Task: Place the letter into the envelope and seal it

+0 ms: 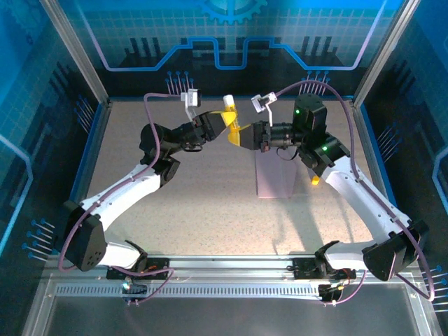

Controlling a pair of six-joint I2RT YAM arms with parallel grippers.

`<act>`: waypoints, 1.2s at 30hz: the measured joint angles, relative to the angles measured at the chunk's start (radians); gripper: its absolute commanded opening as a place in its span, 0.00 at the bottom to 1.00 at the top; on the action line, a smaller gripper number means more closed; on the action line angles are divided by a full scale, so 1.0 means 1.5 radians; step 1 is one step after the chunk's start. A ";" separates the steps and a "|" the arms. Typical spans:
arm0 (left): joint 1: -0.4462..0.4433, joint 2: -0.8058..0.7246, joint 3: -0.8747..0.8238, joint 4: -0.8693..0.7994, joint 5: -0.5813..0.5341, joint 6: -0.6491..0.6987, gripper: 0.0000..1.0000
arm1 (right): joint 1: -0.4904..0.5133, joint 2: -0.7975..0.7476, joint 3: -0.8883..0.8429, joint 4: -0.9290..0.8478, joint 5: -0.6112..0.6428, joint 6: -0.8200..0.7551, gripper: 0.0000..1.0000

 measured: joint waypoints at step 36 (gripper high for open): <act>-0.011 -0.046 0.079 -0.591 -0.195 0.207 0.00 | 0.134 0.069 0.182 -0.484 0.566 -0.223 0.57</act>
